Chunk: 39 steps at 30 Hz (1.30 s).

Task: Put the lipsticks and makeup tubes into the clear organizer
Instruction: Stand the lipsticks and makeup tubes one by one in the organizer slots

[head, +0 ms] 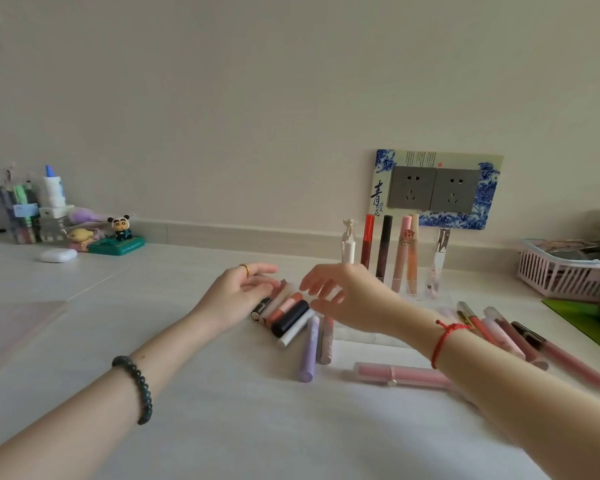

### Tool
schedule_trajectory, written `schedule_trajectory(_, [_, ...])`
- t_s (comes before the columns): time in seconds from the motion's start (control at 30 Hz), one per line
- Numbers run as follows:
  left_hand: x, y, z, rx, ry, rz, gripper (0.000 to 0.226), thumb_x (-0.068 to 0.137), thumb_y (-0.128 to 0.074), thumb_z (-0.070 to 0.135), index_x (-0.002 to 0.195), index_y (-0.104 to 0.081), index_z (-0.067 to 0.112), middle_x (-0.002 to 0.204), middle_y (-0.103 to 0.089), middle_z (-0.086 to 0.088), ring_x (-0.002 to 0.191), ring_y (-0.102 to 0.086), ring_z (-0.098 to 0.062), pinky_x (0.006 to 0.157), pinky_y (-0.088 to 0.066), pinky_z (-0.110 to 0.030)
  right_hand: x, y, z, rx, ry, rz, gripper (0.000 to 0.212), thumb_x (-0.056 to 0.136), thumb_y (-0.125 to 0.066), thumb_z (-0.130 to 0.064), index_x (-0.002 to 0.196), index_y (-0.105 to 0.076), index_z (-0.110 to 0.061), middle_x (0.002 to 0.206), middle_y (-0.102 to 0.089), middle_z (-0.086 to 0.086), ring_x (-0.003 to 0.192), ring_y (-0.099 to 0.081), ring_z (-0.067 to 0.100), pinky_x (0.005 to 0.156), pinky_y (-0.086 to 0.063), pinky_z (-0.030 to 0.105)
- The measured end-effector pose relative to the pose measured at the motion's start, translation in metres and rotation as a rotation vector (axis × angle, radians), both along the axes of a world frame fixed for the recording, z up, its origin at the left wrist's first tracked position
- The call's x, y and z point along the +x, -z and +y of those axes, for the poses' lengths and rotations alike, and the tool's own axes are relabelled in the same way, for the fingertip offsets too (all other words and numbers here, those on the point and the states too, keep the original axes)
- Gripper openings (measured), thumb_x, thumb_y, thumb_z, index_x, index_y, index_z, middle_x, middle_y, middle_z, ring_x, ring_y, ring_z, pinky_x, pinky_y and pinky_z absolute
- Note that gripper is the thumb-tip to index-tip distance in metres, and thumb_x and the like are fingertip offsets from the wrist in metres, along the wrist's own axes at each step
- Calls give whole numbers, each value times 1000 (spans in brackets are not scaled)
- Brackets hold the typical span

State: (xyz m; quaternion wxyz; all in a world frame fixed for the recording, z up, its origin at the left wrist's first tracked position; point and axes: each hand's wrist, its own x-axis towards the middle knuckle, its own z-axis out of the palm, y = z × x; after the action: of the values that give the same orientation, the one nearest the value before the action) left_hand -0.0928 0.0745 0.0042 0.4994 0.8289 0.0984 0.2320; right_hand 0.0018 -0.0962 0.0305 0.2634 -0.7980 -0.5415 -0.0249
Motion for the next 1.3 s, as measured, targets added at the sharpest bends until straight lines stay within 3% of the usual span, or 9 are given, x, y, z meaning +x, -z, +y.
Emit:
schedule_trajectory(0.23, [-1, 20, 0, 62, 2, 20, 31, 87, -53, 6, 93, -53, 36, 98, -66, 3, 96, -61, -11, 91, -42, -23, -8, 20, 19, -200, 4, -112, 30, 87, -57, -15, 115, -57, -24, 118, -59, -2, 106, -56, 17, 87, -47, 27])
schedule_trajectory(0.37, [-1, 31, 1, 50, 27, 17, 26, 87, -55, 8, 100, -57, 30, 102, -66, 4, 100, -60, -6, 91, -42, -21, -7, 26, 27, -280, -7, -119, 30, 85, -54, -11, 110, -60, -28, 114, -58, -3, 94, -61, 21, 80, -52, 34])
schedule_trajectory(0.57, [-1, 34, 6, 70, 22, 22, 25, 87, -54, 9, 104, -57, 28, 103, -67, 6, 101, -60, -4, 94, -44, -24, -6, 25, 33, -349, -28, -171, 28, 87, -53, -14, 112, -59, -27, 113, -55, -1, 84, -51, 16, 71, -44, 28])
schedule_trajectory(0.9, [-2, 40, 8, 98, 30, 67, 28, 88, -48, 8, 108, -60, 25, 95, -68, 8, 107, -59, -6, 99, -42, -28, -10, 20, 45, -528, -98, -426, 26, 86, -52, -7, 105, -60, -23, 113, -53, -1, 99, -54, 21, 78, -47, 35])
schedule_trajectory(1.1, [-4, 39, 6, 109, 45, 44, 30, 87, -50, 7, 101, -60, 32, 101, -66, 15, 102, -60, 0, 93, -44, -20, -7, 21, 39, -434, -189, -529, 20, 90, -51, -13, 108, -57, -19, 111, -55, 2, 97, -54, 22, 77, -48, 37])
schedule_trajectory(1.2, [-4, 40, 6, 112, 71, 26, 26, 86, -56, 10, 104, -63, 27, 110, -66, 14, 100, -59, 6, 92, -45, -16, -5, 17, 31, -277, -200, -420, 21, 92, -49, -18, 113, -55, -16, 114, -54, 0, 100, -52, 17, 73, -41, 27])
schedule_trajectory(1.3, [-4, 38, 3, 94, 82, -12, 20, 89, -55, 19, 106, -61, 28, 118, -61, 17, 103, -56, 12, 94, -42, -11, -2, 13, 22, -128, -162, -299, 21, 93, -48, -18, 113, -53, -14, 110, -57, 1, 89, -51, 12, 70, -38, 22])
